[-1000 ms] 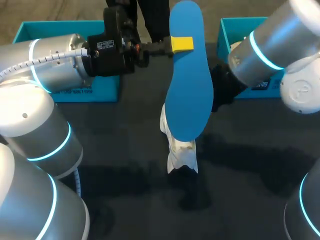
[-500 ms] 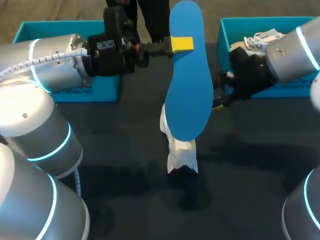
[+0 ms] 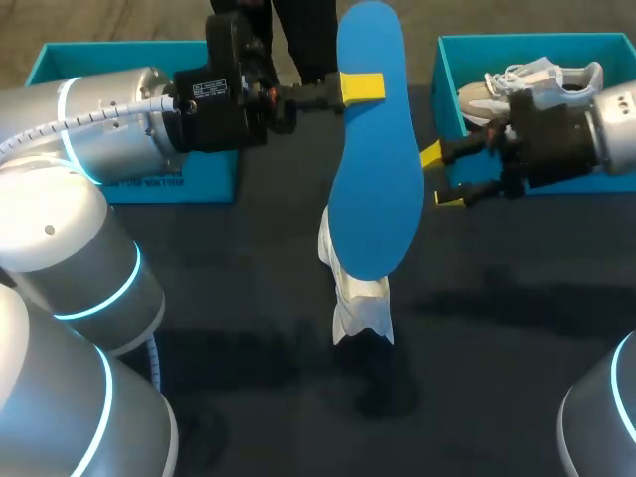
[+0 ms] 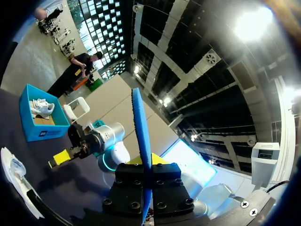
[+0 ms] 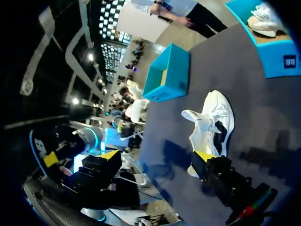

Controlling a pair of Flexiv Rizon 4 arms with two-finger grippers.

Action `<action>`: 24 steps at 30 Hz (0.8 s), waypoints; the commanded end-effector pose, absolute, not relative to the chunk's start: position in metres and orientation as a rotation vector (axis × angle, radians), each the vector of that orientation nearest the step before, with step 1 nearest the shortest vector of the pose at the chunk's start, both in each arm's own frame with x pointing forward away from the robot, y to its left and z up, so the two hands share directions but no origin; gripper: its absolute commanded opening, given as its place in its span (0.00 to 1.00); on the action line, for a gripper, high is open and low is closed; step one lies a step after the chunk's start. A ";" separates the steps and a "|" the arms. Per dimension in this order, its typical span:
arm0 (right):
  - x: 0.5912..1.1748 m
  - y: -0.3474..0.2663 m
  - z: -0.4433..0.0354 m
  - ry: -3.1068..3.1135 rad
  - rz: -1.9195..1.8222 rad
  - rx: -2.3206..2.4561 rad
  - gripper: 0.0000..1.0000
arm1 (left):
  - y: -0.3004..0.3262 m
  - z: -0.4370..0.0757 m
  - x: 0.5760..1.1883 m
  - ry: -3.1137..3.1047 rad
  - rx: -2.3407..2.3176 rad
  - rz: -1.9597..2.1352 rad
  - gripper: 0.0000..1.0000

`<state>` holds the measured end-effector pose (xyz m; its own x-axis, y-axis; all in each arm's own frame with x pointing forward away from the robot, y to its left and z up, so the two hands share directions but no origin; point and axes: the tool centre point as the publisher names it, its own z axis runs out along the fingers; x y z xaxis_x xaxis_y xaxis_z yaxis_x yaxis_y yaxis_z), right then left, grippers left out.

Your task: Take the shoe out of the shoebox, open the shoe tongue, remove and reinsert the insole, then place the shoe into the shoebox

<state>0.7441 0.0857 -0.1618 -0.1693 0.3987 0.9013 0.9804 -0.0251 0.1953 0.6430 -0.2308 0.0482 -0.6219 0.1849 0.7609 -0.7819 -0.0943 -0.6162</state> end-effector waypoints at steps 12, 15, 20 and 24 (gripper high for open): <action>0.741 0.072 -0.147 -1.416 -1.301 -1.427 1.00 | -0.231 0.047 0.642 -1.489 0.673 1.798 0.00; 0.741 0.073 -0.146 -1.424 -1.307 -1.431 1.00 | -0.231 0.047 0.642 -1.489 0.673 1.798 0.00; 0.741 0.073 -0.146 -1.424 -1.307 -1.431 1.00 | -0.231 0.047 0.642 -1.489 0.673 1.798 0.00; 0.741 0.073 -0.146 -1.424 -1.307 -1.431 1.00 | -0.231 0.047 0.642 -1.489 0.673 1.798 0.00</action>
<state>0.7398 0.0711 -0.1451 -0.1253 0.2459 0.9612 0.9781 -0.1318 0.1612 0.6430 -0.2308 0.0482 -0.6219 0.1849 0.7609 -0.7819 -0.0943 -0.6162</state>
